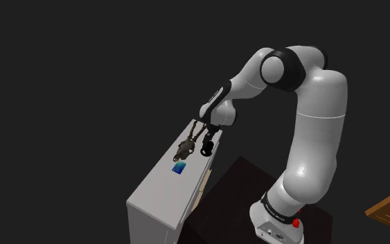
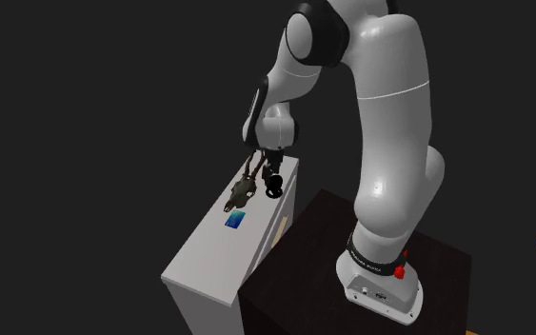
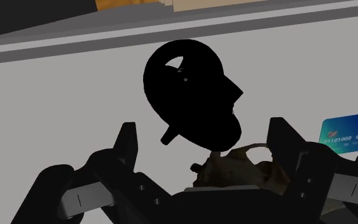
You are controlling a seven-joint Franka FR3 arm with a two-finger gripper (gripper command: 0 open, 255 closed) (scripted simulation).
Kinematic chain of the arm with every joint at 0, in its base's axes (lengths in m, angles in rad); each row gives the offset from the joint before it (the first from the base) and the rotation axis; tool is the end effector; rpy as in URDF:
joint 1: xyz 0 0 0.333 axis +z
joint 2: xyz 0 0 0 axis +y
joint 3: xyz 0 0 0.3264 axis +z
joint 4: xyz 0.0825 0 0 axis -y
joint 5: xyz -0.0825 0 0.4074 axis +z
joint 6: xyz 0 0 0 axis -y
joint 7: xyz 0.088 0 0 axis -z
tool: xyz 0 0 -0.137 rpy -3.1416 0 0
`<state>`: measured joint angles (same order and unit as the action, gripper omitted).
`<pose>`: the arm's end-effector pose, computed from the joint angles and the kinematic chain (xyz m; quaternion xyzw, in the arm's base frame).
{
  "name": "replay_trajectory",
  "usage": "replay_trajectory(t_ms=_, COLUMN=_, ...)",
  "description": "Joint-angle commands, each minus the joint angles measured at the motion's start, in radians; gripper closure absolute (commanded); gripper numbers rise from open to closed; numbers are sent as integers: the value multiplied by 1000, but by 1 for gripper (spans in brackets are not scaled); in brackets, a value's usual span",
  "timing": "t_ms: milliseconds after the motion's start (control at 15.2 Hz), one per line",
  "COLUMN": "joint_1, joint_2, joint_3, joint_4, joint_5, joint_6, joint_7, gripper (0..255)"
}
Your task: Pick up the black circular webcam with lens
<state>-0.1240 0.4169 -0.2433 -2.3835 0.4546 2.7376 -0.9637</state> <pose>0.4593 -0.2025 0.1063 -0.9946 -0.0959 -0.0098 0.0373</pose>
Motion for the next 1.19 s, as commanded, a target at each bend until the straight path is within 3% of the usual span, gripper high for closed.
replay_trajectory(t_ms=0, joint_1=-11, joint_2=20, joint_3=14, joint_4=3, joint_5=17, joint_6=17, joint_7=-15, gripper=0)
replay_trajectory(t_ms=66, joint_1=-11, joint_2=20, joint_3=14, joint_4=3, joint_5=17, joint_6=17, joint_7=-15, gripper=0)
replay_trajectory(t_ms=132, joint_1=-11, joint_2=22, joint_3=15, joint_4=3, joint_5=18, joint_6=19, joint_7=-15, gripper=255)
replay_trajectory(t_ms=726, joint_1=-11, joint_2=20, joint_3=14, joint_4=3, joint_5=17, joint_6=17, joint_7=-15, gripper=255)
replay_trajectory(t_ms=1122, joint_1=29, joint_2=-66, joint_3=-39, joint_4=-20, joint_5=-49, joint_6=-44, joint_7=39, gripper=255)
